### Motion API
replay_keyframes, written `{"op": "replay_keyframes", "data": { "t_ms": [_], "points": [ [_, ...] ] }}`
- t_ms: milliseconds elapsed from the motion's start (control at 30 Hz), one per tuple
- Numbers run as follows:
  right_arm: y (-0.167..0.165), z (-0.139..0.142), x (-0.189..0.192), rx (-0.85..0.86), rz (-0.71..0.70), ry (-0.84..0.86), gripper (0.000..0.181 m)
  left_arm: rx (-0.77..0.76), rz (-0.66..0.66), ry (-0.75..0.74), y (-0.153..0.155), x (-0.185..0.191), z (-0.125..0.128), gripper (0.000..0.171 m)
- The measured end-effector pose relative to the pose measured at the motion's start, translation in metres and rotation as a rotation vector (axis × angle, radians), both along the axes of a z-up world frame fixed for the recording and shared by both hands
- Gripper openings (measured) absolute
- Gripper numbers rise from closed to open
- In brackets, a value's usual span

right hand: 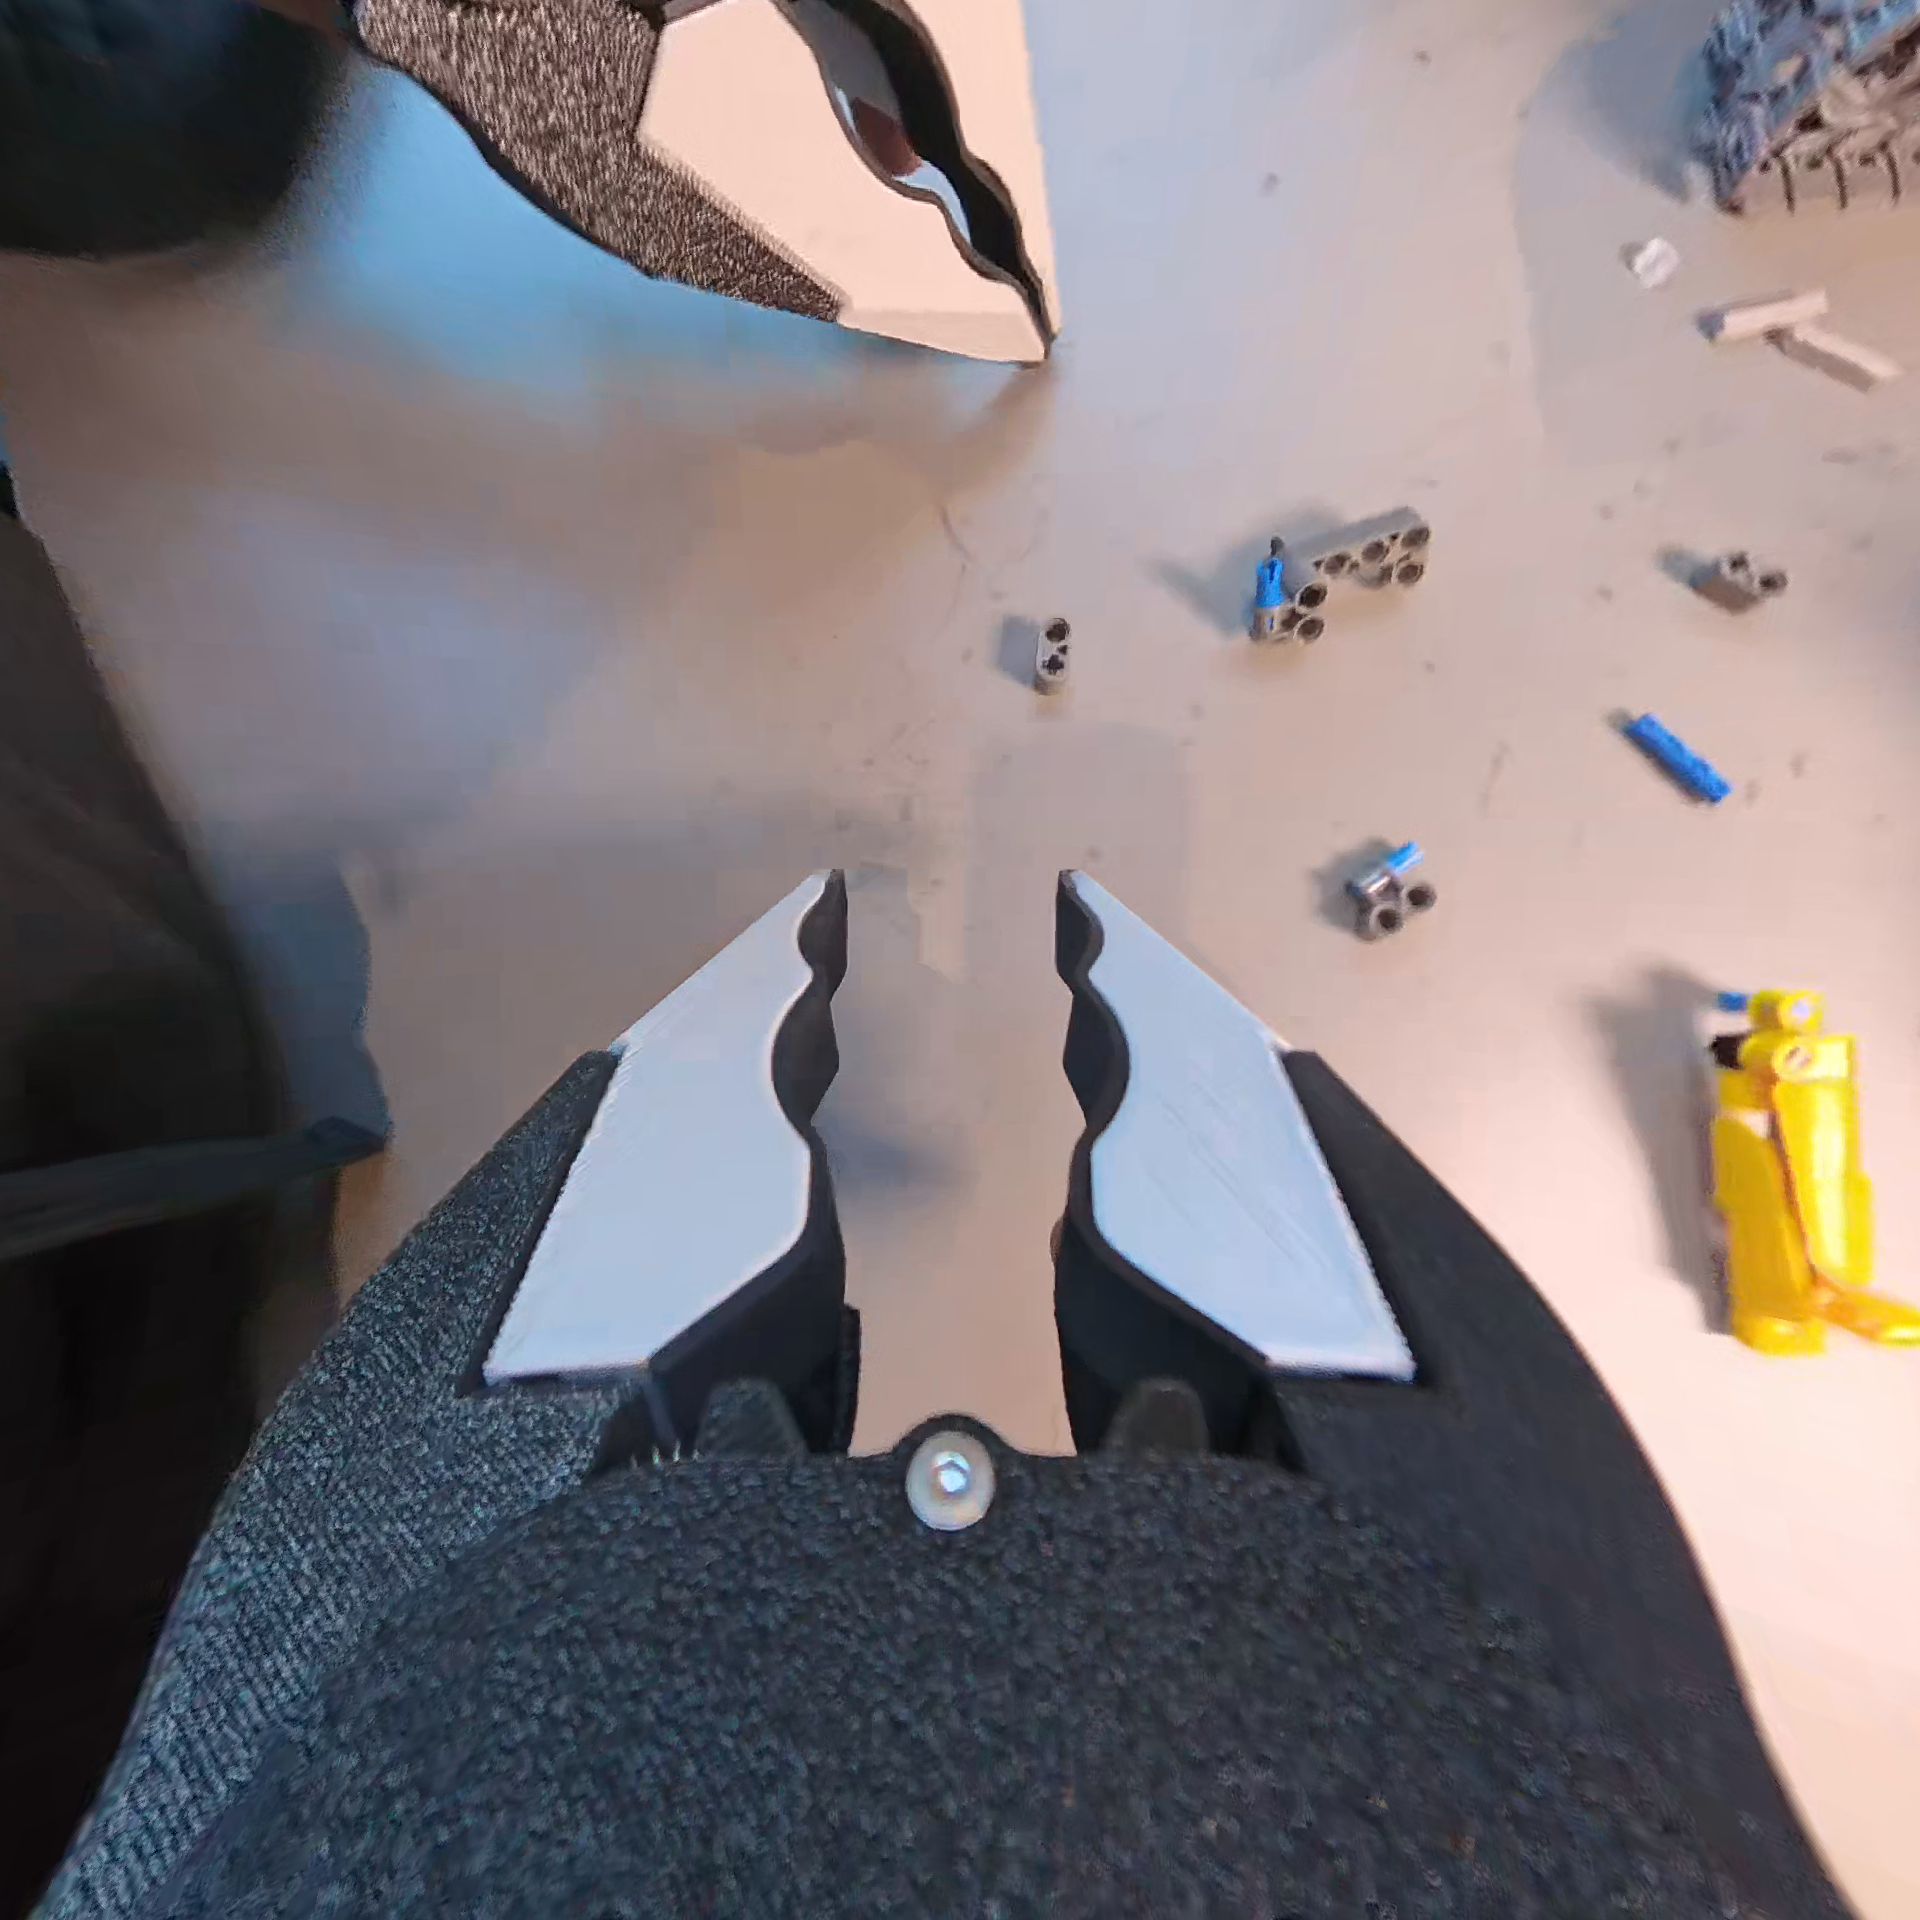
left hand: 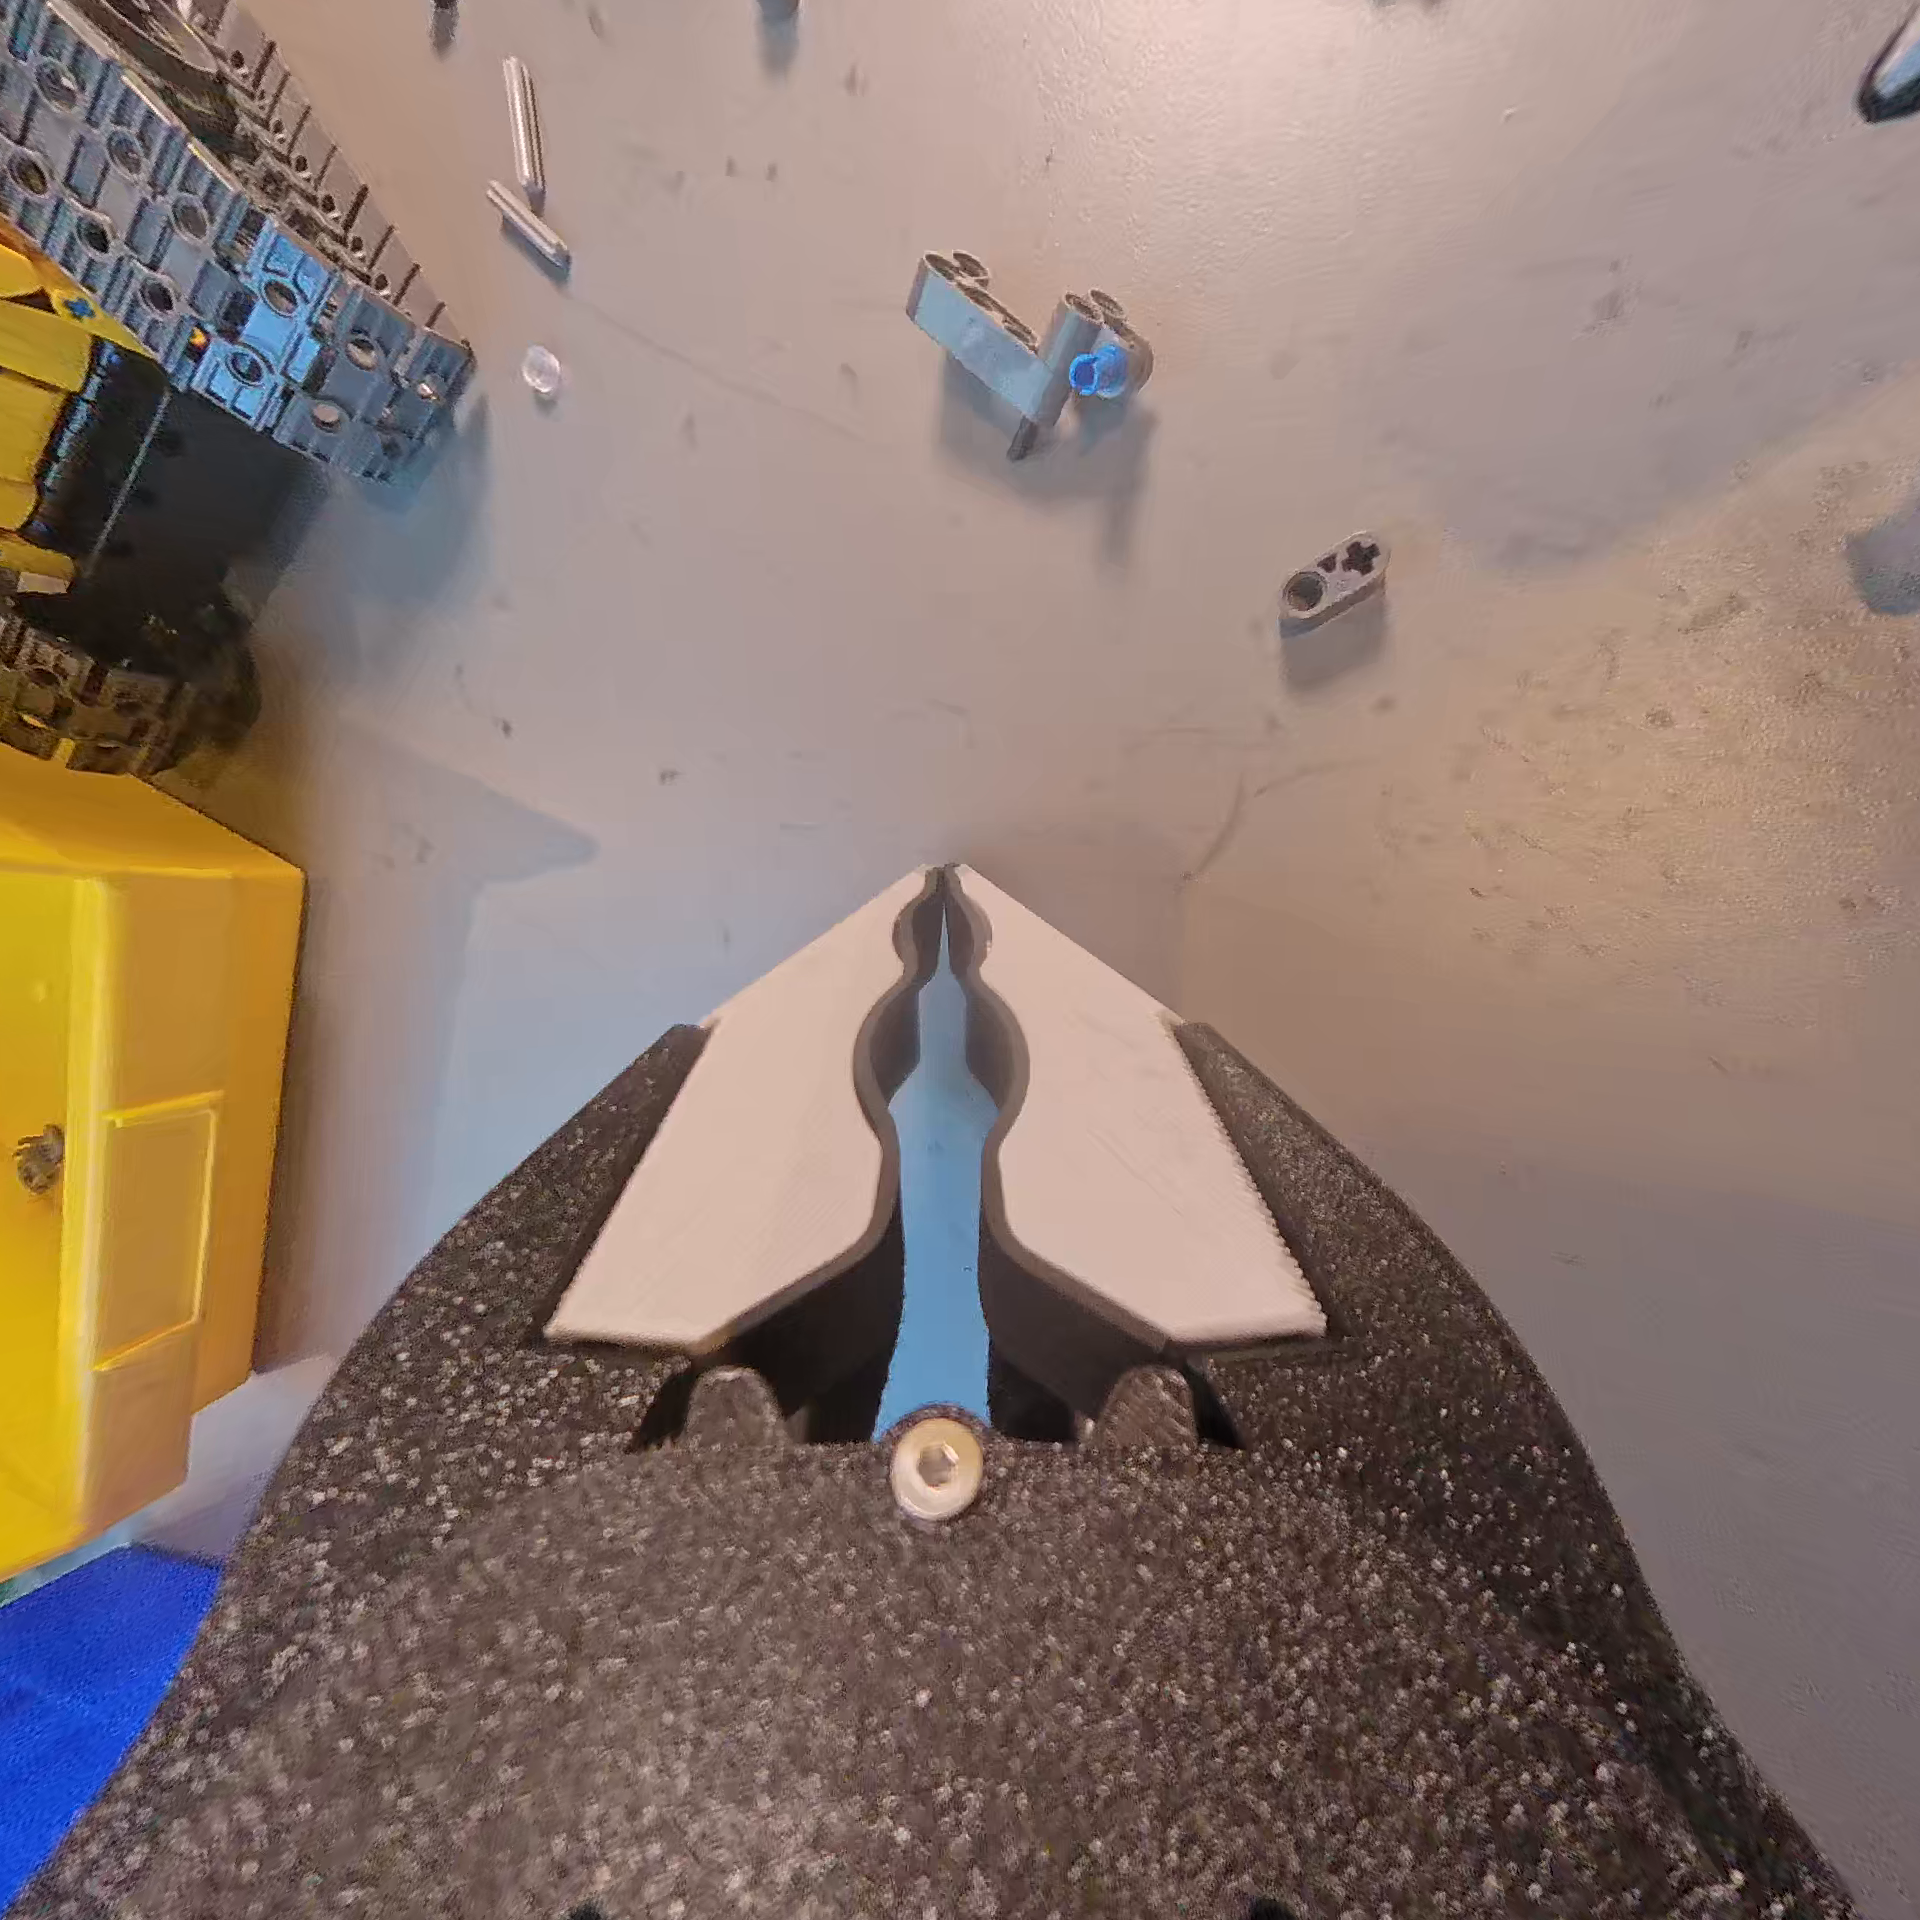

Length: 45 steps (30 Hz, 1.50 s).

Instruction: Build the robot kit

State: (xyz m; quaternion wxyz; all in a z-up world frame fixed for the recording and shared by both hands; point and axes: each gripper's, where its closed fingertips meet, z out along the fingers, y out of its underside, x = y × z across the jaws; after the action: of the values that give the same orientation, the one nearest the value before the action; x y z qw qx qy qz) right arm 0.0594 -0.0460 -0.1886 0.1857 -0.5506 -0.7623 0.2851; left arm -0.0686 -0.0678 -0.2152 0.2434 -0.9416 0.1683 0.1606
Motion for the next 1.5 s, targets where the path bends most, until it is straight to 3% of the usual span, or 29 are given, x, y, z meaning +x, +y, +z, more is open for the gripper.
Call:
{"op": "replay_keyframes", "data": {
  "t_ms": [200,300,500,1133,1333,1500],
  "points": [
    [0.000,-0.003,-0.007,-0.038,-0.151,0.070,0.017,-0.022,-0.015,0.105,0.001,0.003,0.000,0.000],
    [0.007,-0.003,-0.012,-0.021,-0.172,0.091,0.011,-0.013,-0.040,0.036,0.002,0.015,0.002,0.000],
    [0.007,-0.004,-0.020,-0.001,-0.167,0.105,0.015,0.034,-0.131,-0.274,0.005,0.058,0.016,0.018],
    [0.007,-0.009,-0.027,0.000,-0.125,0.109,0.019,0.028,-0.165,-0.277,0.011,0.054,0.012,0.024],
    [0.012,-0.010,-0.044,0.049,-0.037,0.111,0.024,0.182,-0.269,-0.279,0.041,0.026,0.027,0.027],
    [0.003,-0.023,-0.056,0.102,0.036,0.033,0.025,0.412,-0.272,-0.448,0.061,0.015,0.044,0.029]
  ]
}}
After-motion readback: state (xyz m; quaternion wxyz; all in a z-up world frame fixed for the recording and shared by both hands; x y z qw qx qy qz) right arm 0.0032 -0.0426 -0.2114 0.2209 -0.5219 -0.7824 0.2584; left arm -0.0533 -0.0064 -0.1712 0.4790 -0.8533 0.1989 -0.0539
